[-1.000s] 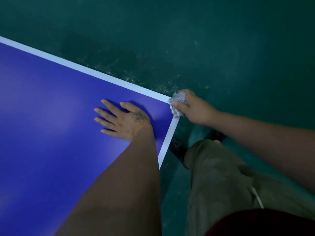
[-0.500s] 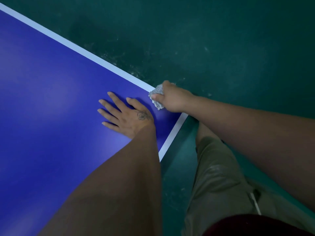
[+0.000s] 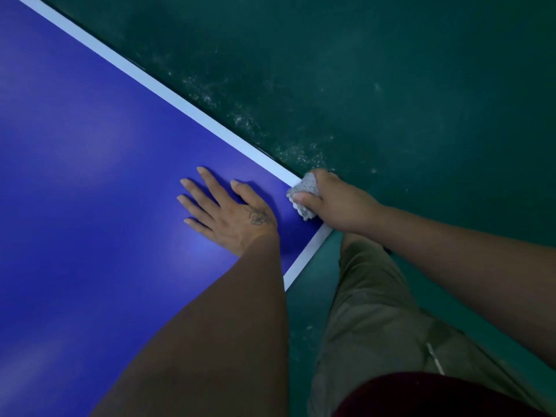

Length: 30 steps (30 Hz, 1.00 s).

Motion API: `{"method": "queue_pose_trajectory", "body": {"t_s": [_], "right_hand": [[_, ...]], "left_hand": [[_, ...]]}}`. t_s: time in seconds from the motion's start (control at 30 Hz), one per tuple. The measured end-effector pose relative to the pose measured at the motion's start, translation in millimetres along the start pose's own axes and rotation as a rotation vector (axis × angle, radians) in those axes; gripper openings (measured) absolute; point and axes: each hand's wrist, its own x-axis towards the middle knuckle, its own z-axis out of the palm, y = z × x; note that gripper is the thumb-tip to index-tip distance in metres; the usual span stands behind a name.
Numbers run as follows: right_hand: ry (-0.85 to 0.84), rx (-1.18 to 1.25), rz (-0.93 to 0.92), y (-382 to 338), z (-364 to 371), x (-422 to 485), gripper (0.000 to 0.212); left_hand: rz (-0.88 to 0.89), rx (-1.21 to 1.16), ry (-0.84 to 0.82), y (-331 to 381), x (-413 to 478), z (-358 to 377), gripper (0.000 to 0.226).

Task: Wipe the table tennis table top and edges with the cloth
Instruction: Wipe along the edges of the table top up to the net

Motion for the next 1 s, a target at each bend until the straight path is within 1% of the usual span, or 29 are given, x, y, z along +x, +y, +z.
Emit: {"method": "queue_pose_trajectory", "body": {"t_s": [0.17,0.27,0.33,0.4,0.47,0.57,0.67,0.73,0.83,0.93,1.0], "right_hand": [[-0.012,-0.003,-0.011,-63,-5,42,0.062],[-0.048,0.016,-0.022,-86,-8,62,0.060],[-0.071,0.030,-0.039,-86,-10,64,0.061],[-0.104,0.065,-0.056,-73,-14,51,0.066],[-0.130,0.055,-0.013,-51,-18,28,0.070],[-0.128,-0.066,0.054,-22,-19,-3,0.065],[-0.140,0.019,0.099,-24,-15,-9,0.075],[-0.145,0.019,0.113,-43,-13,1,0.071],[-0.160,-0.005,0.084,-90,-20,36,0.063],[-0.217,0.049,-0.008,-144,-27,92,0.057],[-0.240,0.041,-0.056,-177,-30,124,0.060]], "left_hand": [[-0.016,-0.028,-0.011,1,0,-2,0.061],[-0.019,-0.018,-0.049,2,2,-6,0.063],[-0.016,-0.012,-0.065,3,4,-8,0.063],[-0.024,-0.015,-0.086,5,4,-11,0.064],[-0.025,-0.014,-0.097,5,3,-12,0.064],[-0.020,-0.017,-0.102,2,2,-10,0.064],[-0.015,-0.022,-0.116,0,-1,-11,0.066],[-0.014,-0.029,-0.122,-1,-2,-12,0.066],[-0.009,-0.044,-0.125,-2,-1,-12,0.067],[-0.017,-0.038,-0.137,-3,1,-10,0.068],[-0.023,-0.034,-0.142,-4,2,-9,0.068]]}}
